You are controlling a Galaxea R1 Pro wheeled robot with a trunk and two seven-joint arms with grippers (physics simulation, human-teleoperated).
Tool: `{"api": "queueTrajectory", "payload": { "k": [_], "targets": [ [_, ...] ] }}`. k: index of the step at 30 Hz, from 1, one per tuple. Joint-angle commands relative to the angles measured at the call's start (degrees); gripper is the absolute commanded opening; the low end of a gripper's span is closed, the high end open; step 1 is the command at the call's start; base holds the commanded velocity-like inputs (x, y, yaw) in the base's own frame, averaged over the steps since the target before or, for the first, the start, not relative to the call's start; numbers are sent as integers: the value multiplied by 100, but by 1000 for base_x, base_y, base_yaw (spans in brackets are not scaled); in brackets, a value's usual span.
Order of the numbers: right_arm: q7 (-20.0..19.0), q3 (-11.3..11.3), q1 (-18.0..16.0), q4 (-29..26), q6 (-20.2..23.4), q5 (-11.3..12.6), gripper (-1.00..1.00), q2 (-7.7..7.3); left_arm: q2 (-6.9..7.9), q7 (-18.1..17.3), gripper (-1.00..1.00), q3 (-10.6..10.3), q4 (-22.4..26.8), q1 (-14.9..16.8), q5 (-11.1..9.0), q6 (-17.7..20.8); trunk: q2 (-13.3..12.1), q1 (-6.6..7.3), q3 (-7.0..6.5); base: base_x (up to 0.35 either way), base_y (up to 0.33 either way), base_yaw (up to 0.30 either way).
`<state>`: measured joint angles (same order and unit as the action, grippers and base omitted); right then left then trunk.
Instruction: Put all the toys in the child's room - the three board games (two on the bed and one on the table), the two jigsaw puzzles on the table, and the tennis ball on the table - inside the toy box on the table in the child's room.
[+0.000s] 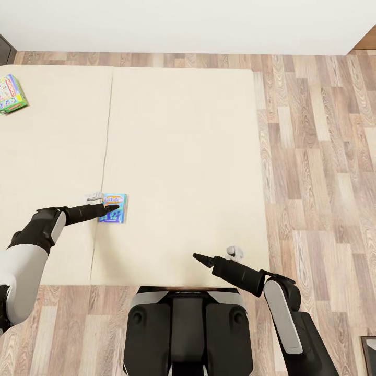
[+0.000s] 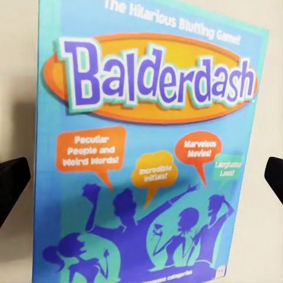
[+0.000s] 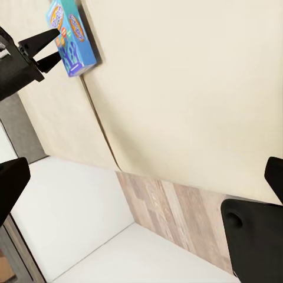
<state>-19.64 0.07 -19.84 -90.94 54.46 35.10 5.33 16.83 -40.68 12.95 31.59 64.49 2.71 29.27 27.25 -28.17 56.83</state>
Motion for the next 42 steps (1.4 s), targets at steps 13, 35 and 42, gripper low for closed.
{"api": "queueTrajectory", "payload": {
  "k": [13,35,42],
  "targets": [
    [-40,-7,-2,-3,21,-37,100,0,-4,-36,100,33,5,2,28,43,8,-3,5,0,0,0],
    [-40,-7,-2,-3,21,-38,100,3,-4,-36,100,33,5,-30,27,43,8,-3,5,0,-77,0],
    [-40,-7,-2,-3,21,-38,100,3,-4,-36,100,33,5,-32,28,43,8,-3,5,0,-36,0]
  ]
}}
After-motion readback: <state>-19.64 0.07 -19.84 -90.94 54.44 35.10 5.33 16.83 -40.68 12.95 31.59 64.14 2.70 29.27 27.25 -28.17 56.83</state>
